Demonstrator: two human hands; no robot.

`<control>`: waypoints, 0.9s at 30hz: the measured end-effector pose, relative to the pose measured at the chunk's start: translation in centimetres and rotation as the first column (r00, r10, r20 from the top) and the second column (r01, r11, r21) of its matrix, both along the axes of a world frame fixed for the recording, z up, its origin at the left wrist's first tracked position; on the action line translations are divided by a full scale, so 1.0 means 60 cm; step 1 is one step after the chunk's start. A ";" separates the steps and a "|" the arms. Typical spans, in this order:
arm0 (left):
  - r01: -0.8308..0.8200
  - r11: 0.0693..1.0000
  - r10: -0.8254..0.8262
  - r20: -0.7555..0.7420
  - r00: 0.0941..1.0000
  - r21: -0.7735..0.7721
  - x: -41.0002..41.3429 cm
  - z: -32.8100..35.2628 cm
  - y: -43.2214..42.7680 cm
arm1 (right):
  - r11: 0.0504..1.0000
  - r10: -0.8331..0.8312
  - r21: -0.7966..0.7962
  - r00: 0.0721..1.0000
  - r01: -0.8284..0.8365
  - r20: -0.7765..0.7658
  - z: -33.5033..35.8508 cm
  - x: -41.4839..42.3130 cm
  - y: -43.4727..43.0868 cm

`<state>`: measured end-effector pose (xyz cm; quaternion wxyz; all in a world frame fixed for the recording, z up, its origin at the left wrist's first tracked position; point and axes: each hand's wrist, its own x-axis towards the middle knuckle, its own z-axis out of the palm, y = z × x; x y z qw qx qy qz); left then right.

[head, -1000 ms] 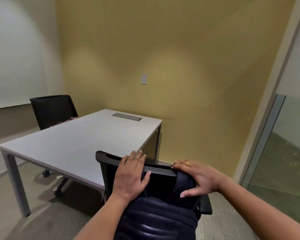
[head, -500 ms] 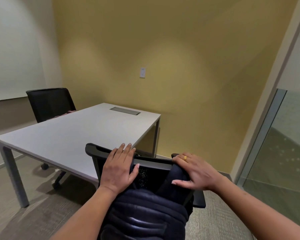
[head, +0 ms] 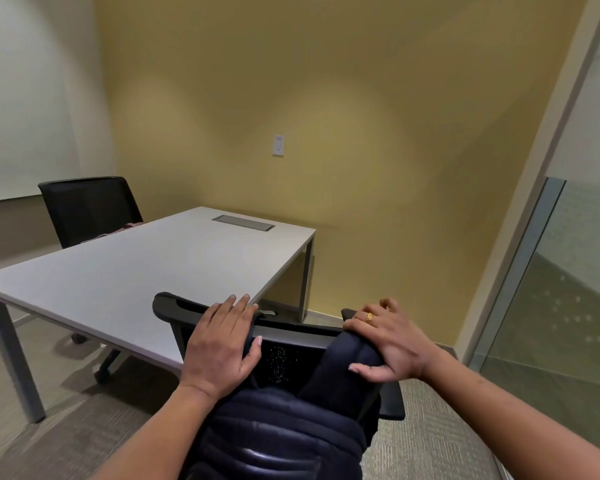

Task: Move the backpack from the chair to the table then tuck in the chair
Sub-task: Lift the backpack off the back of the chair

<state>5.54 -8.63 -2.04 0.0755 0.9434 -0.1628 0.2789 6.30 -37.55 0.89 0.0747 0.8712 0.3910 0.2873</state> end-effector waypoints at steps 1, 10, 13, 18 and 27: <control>0.000 1.000 0.000 -0.010 1.000 -0.002 -0.001 0.000 0.000 | 0.999 -0.034 -0.008 0.998 0.034 0.057 -0.003 -0.002 0.002; -0.016 1.000 0.015 -0.016 1.000 -0.026 -0.001 -0.001 -0.005 | 0.982 -0.183 -0.011 0.973 0.186 0.140 -0.012 -0.035 -0.015; -0.019 0.999 0.019 -0.011 1.000 -0.029 0.000 -0.003 -0.005 | 0.994 -0.100 0.025 0.984 0.104 -0.145 -0.004 -0.032 -0.030; -0.023 0.999 0.023 -0.005 1.000 -0.025 0.000 0.000 -0.007 | 0.977 -0.012 0.179 0.876 0.112 -0.482 0.018 0.001 -0.052; -0.011 1.000 0.012 0.045 0.999 -0.019 0.002 -0.003 -0.008 | 0.891 0.016 0.438 0.954 0.123 -0.300 -0.014 0.005 -0.033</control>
